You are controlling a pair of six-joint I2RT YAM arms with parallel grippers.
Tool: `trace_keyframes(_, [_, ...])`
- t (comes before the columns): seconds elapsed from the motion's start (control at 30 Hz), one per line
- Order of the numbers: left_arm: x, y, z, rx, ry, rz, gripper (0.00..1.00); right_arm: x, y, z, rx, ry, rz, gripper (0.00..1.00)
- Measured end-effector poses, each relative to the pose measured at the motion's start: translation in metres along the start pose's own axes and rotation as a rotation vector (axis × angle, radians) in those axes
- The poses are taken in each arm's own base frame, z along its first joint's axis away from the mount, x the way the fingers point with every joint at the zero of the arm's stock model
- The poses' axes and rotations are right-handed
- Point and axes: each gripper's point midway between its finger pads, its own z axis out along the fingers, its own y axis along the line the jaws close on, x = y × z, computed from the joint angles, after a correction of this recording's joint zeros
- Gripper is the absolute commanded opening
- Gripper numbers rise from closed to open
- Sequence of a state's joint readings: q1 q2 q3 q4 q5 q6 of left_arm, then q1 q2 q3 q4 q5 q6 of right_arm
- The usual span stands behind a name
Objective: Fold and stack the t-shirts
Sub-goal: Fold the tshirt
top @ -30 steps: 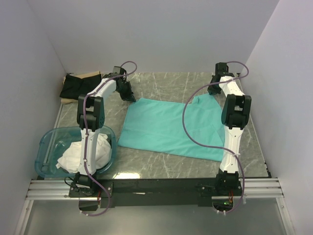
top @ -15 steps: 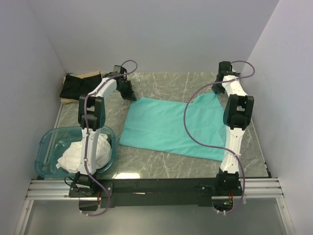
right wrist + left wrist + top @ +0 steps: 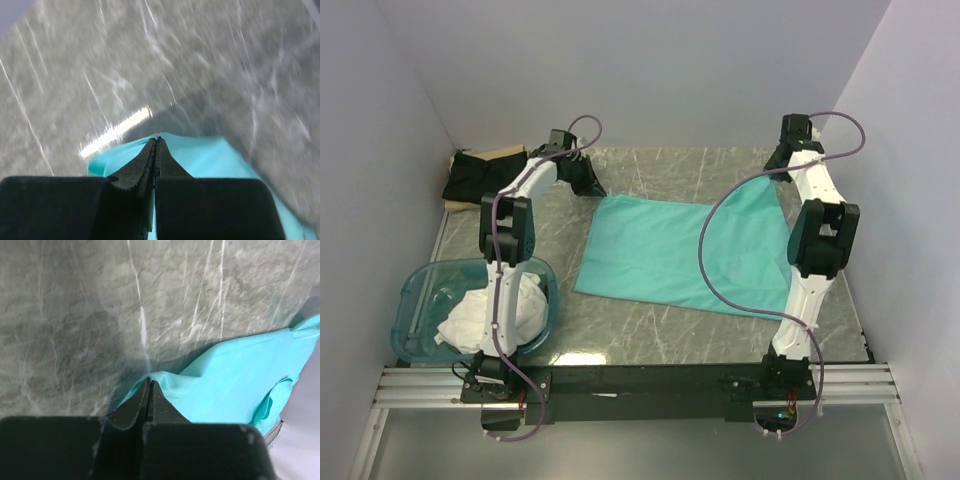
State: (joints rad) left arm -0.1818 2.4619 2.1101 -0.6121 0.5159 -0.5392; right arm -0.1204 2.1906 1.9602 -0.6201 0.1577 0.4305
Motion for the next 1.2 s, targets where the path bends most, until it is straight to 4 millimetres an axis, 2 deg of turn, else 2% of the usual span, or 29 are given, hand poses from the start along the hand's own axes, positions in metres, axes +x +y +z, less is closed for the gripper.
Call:
trace_keyframes(0.13, [-0.002, -0.001, -0.001, 0.022, -0.015, 0.01, 0.0, 0.021, -0.015, -0.027, 0.008, 0.017, 0.02, 0.0])
trace_keyframes(0.33, [0.009, -0.003, -0.014, 0.023, -0.017, 0.012, 0.0, 0.054, -0.036, -0.062, 0.008, 0.023, 0.048, 0.0])
trace_keyframes(0.47, [0.018, -0.003, -0.023, 0.019, -0.014, 0.009, 0.01, 0.085, -0.05, -0.078, 0.018, 0.053, 0.056, 0.0])
trace_keyframes(0.6, [0.026, 0.001, -0.031, -0.009, -0.014, 0.002, 0.0, 0.107, -0.059, -0.091, 0.017, 0.072, 0.059, 0.0])
trace_keyframes(0.87, [0.028, 0.019, -0.046, -0.138, -0.052, -0.003, 0.0, 0.127, -0.074, -0.124, -0.001, 0.045, 0.084, 0.0])
trace_keyframes(1.2, [0.04, 0.024, -0.067, -0.192, -0.067, 0.011, 0.0, 0.144, -0.089, -0.16, -0.032, 0.002, 0.118, 0.0])
